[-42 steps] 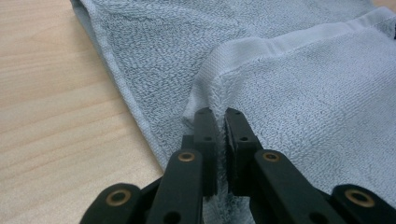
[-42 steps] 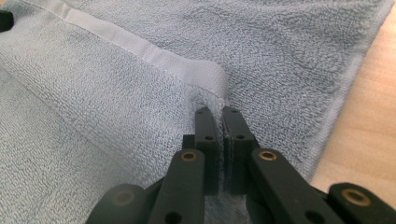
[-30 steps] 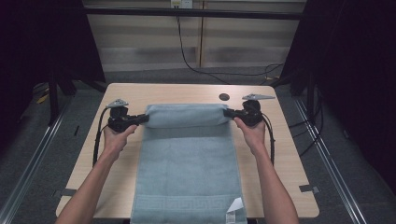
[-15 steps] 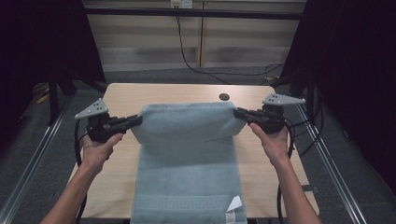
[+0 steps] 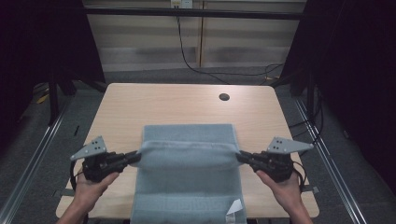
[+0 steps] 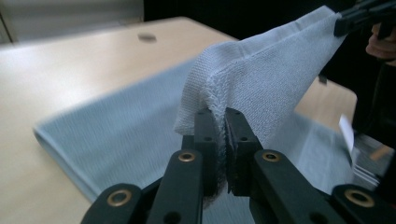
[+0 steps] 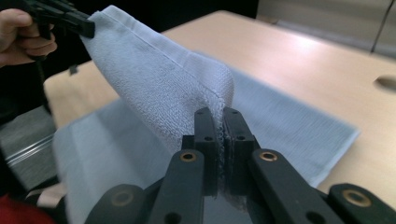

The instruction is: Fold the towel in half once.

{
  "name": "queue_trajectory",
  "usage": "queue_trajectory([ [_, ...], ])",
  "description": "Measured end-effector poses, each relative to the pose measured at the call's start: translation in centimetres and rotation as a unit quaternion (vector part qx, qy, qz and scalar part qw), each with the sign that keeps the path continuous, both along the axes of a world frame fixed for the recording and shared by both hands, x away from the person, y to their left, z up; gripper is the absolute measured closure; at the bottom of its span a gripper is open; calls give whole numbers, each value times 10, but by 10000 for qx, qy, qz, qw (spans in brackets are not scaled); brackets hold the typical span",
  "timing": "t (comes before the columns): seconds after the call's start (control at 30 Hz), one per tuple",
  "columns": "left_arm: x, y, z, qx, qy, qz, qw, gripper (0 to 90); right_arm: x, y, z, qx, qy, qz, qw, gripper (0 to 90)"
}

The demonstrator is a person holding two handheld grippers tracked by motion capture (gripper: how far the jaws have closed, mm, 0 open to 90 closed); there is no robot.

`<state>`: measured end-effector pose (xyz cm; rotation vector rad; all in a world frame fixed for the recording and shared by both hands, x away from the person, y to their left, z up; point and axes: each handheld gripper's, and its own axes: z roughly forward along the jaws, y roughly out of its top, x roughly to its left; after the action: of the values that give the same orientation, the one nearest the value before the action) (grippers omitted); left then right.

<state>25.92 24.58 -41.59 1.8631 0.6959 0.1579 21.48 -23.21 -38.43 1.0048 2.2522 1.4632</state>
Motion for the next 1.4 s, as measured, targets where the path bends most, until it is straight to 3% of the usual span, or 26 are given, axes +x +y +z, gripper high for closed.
queue_trajectory([
  [0.1, -6, -2, -34, 345, 329, -86, 9988, 850, -7, 3, -25, -86, 353, 53, 9993, 861],
  [0.23, -2, -12, -71, 903, 861, -193, 9920, 850, -7, 4, -74, -192, 1039, 48, 9944, 860],
  [0.27, 0, -14, -75, 990, 910, -224, 9907, 850, -5, 4, -84, -189, 1203, 44, 9926, 861],
  [0.33, 1, -21, -81, 1209, 907, -255, 9882, 850, -2, 7, -100, -554, 1403, 30, 9886, 861],
  [0.4, 4, -25, -83, 1242, 839, -258, 9884, 850, 3, 7, -107, -577, 1546, -16, 9863, 861],
  [0.57, 22, -27, -87, 1164, 776, -15, 9902, 849, 23, 6, -110, -674, 1417, -160, 9875, 862],
  [0.67, 38, -32, -86, 1261, 679, 142, 9896, 849, 37, 8, -110, -760, 1332, -292, 9877, 862],
  [0.8, 59, -32, -87, 1109, 700, 355, 9907, 845, 61, 8, -112, -740, 1244, -410, 9886, 860],
  [0.9, 59, -28, -82, 903, 627, 310, 9935, 835, 67, 7, -108, -675, 1142, -464, 9901, 849],
  [1.07, 39, -18, -65, 567, 449, 36, 9974, 796, 48, 1, -93, -437, 913, -365, 9942, 808],
  [1.27, 7, -19, -69, 819, 502, -309, 9949, 719, 14, -1, -90, -333, 914, -101, 9952, 759],
  [1.4, -11, -12, -66, 679, 616, -402, 9950, 637, -9, -5, -92, -316, 1001, -23, 9945, 729],
])
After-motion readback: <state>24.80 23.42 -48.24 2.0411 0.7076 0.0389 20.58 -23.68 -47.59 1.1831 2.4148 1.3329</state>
